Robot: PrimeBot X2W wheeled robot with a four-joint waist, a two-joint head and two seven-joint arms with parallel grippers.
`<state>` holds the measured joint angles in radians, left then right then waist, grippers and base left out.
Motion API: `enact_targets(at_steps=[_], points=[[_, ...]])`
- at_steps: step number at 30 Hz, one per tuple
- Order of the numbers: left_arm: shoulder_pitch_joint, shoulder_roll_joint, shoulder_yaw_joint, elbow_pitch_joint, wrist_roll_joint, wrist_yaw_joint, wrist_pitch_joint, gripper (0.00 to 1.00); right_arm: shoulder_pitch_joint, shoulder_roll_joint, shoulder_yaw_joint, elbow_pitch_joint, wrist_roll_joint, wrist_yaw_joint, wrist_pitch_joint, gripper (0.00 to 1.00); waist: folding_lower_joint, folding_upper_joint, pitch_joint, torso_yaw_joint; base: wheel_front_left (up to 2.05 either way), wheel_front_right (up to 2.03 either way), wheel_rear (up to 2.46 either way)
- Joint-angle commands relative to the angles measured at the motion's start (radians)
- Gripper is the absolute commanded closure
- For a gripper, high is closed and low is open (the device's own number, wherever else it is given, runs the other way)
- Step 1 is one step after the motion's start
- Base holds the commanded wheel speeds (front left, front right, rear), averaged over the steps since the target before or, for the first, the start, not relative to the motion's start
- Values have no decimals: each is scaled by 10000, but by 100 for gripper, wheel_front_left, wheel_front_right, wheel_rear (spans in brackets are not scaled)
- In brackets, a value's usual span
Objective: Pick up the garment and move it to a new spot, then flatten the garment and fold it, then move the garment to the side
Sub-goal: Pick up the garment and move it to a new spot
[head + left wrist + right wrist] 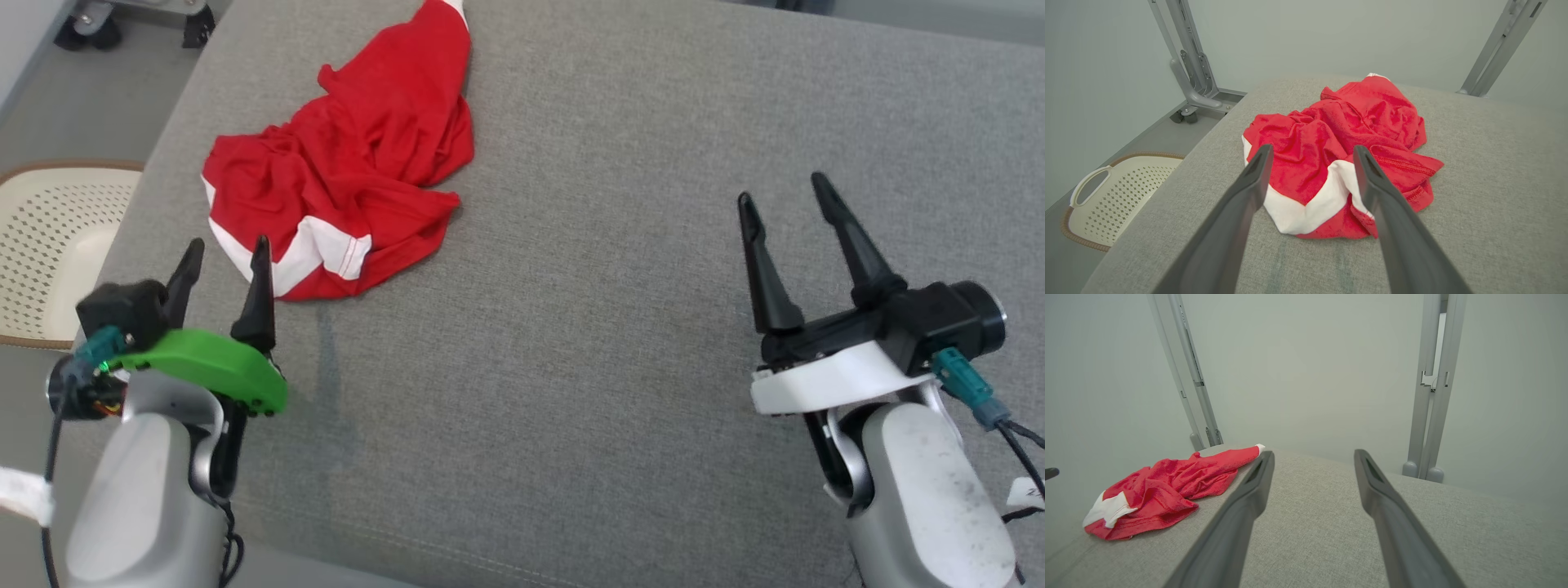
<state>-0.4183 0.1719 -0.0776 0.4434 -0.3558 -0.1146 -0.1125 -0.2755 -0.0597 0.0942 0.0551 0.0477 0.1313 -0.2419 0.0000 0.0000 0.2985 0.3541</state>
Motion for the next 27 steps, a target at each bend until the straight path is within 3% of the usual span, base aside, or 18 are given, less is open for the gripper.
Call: enact_targets(at_steps=[1, 9, 15, 25, 26, 27], points=[[-481, 242, -66, 196, -78, -64, 279, 0, -233, -141, -216, -230, -158, -13, 32, 0, 0, 0, 1122, -664, 0, 0, 0], [-2390, 1246, -581, 1431, -490, -148, 1758, 0, -683, -404, -1208, -1102, -417, -11, 251, 0, 0, 0, 2008, -1242, 0, 0, 0], [-3528, 1773, -1342, 2403, -902, -160, 2440, 0, -786, -486, -1254, -1413, -482, -11, 358, 0, 0, 0, 2380, -1508, 0, 0, 0], [-4196, 2077, -2555, 4000, -1819, -164, 3411, 0, -726, -431, -1130, -1430, -560, -11, 319, 0, 0, 0, 2460, -1718, 0, 0, 0], [-4150, 2086, -2748, 4078, -1913, -166, 3505, 13, -697, -418, -1138, -1403, -577, -11, 304, 0, 0, 0, 2432, -1720, 0, 0, 0], [-4126, 2098, -2867, 4113, -2018, -166, 3517, 68, -678, -406, -1149, -1382, -585, -11, 294, 0, 0, 0, 2405, -1717, 0, 0, 0]])
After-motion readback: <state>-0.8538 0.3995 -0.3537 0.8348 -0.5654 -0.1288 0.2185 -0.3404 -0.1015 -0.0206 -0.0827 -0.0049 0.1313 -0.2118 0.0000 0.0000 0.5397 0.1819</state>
